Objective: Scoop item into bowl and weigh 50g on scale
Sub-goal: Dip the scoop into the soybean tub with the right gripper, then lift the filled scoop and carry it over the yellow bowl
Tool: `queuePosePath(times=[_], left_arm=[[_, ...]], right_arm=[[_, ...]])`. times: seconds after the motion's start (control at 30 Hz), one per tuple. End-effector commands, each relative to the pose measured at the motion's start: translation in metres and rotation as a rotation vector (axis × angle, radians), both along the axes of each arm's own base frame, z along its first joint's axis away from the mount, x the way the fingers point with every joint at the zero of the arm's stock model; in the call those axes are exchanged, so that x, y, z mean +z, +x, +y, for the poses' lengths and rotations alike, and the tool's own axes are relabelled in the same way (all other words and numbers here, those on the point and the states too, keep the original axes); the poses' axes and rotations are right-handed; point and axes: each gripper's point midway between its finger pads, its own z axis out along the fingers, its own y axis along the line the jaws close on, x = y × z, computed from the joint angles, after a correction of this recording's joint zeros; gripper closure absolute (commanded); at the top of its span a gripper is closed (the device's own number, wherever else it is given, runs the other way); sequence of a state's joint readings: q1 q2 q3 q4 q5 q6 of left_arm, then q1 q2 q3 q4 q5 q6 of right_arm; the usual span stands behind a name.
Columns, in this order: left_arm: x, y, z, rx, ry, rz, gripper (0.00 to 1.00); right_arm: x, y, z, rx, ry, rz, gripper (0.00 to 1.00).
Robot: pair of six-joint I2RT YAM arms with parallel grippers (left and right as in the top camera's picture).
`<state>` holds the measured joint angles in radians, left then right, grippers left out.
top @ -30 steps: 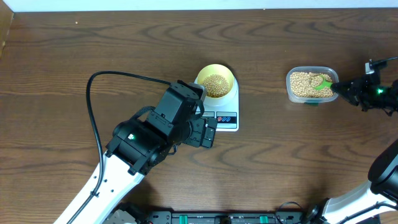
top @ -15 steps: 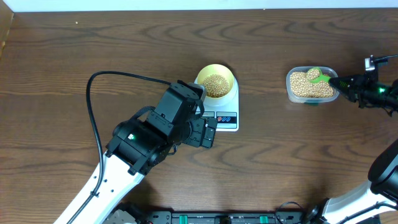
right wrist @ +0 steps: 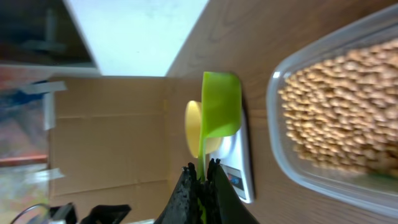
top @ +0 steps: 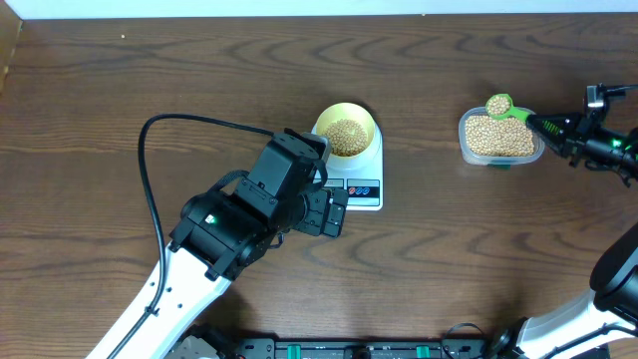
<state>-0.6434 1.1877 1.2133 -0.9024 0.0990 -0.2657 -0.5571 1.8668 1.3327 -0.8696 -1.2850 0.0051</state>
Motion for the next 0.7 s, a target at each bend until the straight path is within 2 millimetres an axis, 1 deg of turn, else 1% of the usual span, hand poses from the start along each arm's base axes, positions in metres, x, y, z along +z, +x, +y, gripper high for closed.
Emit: queuePosePath(times=[0.0,0.1,0.23,0.27,0.47,0.57,0.6,0.67], left_arm=[[0.005,0.002,0.0,0.004,-0.002,-0.012,0.02],[0.005,0.002,0.0,0.004,-0.002,-0.012,0.02],[0.005,0.002,0.0,0.004,-0.003,-0.012,0.02],[0.005,0.002,0.0,0.004,-0.002,-0.012,0.02],[0.005,0.002,0.0,0.004,-0.002,-0.012,0.02],[0.005,0.002,0.0,0.004,-0.002,-0.012,0.02],[0.005,0.002,0.0,0.004,-0.002,-0.012,0.02],[0.005,0.002,0.0,0.004,-0.002,-0.012,0.02]], right_arm=[[0.022,-0.001,0.011,0.038,0.093,-0.084,0.99],[0.024,-0.001,0.023,0.069,0.107,-0.09,0.99],[0.026,0.0,0.049,0.134,0.119,-0.089,0.99],[0.026,0.0,0.062,0.167,0.122,-0.088,0.99],[0.027,0.0,0.111,0.294,0.121,-0.095,0.99],[0.029,0.004,0.134,0.348,0.119,-0.109,0.99],[0.032,0.007,0.148,0.38,0.119,-0.12,0.99],[0.035,0.01,0.162,0.409,0.122,-0.129,0.99]])
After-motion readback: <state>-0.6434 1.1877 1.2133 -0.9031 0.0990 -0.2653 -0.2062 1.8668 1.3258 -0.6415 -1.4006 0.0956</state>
